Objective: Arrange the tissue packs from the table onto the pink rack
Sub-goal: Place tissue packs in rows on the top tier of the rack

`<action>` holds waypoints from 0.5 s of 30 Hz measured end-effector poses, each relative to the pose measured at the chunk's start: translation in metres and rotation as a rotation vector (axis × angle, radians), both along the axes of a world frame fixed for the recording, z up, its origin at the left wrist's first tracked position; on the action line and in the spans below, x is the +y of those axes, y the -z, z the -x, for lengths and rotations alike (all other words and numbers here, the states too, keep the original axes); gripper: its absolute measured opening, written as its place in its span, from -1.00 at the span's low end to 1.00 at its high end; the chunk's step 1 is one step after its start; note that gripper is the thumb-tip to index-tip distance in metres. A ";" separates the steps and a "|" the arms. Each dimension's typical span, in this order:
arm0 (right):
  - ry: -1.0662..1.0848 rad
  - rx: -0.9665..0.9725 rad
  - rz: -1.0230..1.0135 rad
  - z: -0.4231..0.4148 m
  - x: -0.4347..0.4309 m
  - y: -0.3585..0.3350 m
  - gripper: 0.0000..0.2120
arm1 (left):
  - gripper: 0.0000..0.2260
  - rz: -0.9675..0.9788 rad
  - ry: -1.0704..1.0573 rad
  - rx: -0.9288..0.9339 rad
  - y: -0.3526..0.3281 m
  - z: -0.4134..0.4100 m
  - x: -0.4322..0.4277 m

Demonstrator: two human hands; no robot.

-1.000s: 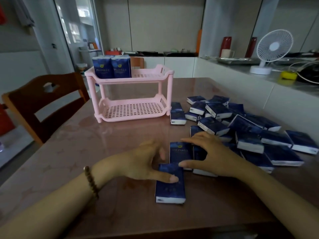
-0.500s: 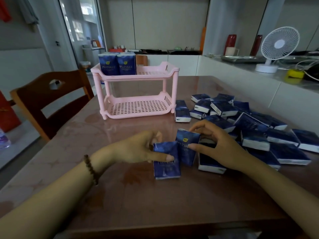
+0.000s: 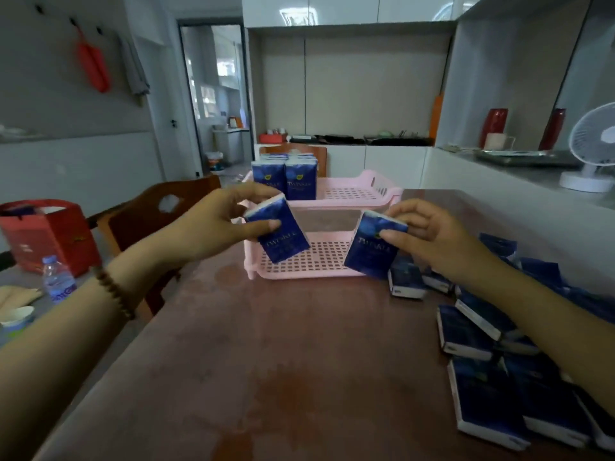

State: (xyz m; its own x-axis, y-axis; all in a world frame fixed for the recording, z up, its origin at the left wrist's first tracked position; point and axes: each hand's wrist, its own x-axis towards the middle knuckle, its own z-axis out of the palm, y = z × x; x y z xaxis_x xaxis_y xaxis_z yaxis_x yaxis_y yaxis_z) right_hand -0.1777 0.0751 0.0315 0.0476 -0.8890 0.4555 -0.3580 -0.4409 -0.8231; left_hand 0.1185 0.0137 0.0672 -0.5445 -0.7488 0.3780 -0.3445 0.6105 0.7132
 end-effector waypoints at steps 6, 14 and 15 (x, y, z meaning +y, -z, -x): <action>-0.014 -0.052 0.193 -0.024 -0.053 -0.044 -0.80 | -0.77 0.168 -0.144 0.099 -0.041 -0.011 -0.040; 0.003 -0.031 0.259 -0.044 -0.114 -0.061 -0.79 | -0.75 0.312 -0.209 -0.032 -0.049 0.007 -0.089; 0.005 -0.024 0.261 -0.044 -0.120 -0.059 -0.79 | -0.75 0.323 -0.207 -0.038 -0.049 0.008 -0.093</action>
State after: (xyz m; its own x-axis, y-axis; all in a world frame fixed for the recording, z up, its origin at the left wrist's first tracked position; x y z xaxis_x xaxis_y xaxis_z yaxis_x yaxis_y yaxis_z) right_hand -0.1338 -0.0446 0.0906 0.0301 -0.7414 0.6704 -0.3423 -0.6378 -0.6900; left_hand 0.1107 -0.0793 0.1164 -0.4121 -0.6900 0.5950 -0.5067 0.7163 0.4797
